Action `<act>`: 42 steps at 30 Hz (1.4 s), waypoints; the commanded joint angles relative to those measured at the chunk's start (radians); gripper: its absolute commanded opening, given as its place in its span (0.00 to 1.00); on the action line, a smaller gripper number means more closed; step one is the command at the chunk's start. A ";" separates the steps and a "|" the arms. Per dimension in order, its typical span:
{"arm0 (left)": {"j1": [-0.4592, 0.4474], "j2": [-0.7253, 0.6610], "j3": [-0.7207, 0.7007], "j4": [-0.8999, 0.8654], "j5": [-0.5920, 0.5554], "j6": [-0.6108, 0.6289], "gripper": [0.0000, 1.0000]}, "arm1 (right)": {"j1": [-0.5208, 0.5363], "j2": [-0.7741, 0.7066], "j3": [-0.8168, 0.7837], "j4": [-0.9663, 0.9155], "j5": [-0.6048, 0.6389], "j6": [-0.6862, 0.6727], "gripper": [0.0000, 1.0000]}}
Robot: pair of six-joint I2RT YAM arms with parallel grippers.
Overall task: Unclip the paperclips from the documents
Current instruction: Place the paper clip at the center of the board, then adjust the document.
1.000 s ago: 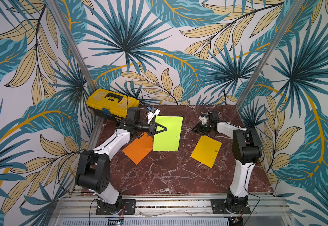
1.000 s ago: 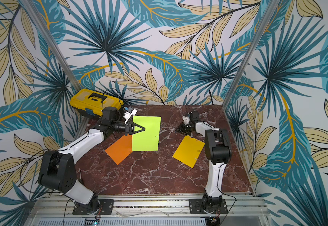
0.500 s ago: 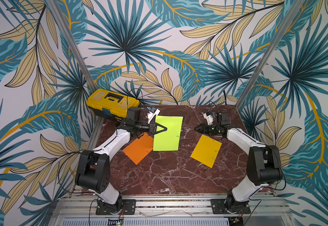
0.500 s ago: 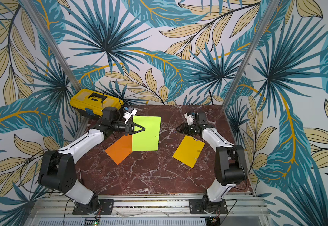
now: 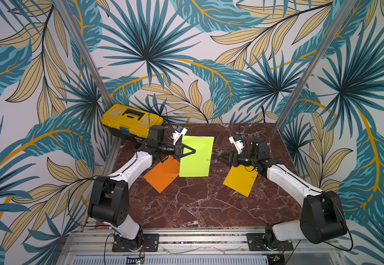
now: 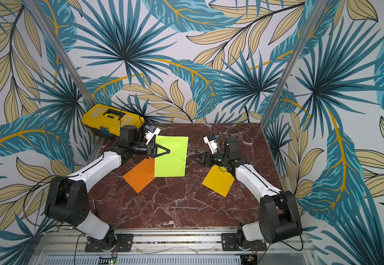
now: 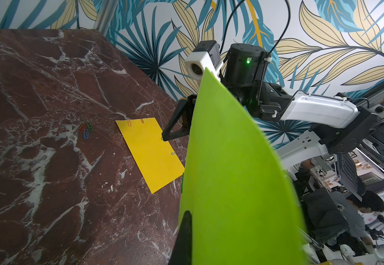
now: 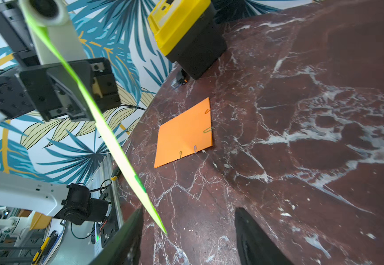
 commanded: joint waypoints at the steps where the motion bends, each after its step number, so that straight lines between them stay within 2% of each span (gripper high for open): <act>1: -0.004 -0.002 -0.004 0.017 0.005 0.010 0.00 | 0.024 -0.025 -0.037 0.099 -0.077 -0.022 0.66; 12: -0.024 0.015 0.005 0.017 0.043 0.003 0.00 | 0.084 0.047 0.005 0.190 -0.094 -0.008 0.68; 19: -0.035 0.018 0.004 0.017 0.053 0.003 0.00 | 0.108 0.116 0.043 0.292 -0.111 0.055 0.61; 26: -0.040 0.033 0.007 0.018 0.057 -0.001 0.00 | 0.116 0.116 0.024 0.417 -0.140 0.130 0.44; 31: -0.042 0.035 0.010 0.017 0.054 -0.001 0.00 | 0.118 0.114 0.020 0.434 -0.153 0.143 0.30; 36: -0.042 0.033 0.007 0.018 0.044 -0.001 0.00 | 0.120 0.110 0.017 0.433 -0.153 0.148 0.08; 38: -0.041 0.030 0.005 0.018 0.041 -0.001 0.00 | 0.120 0.108 0.017 0.432 -0.152 0.150 0.02; 42: -0.042 0.025 0.004 0.017 0.033 -0.003 0.00 | 0.119 0.101 0.016 0.433 -0.138 0.153 0.00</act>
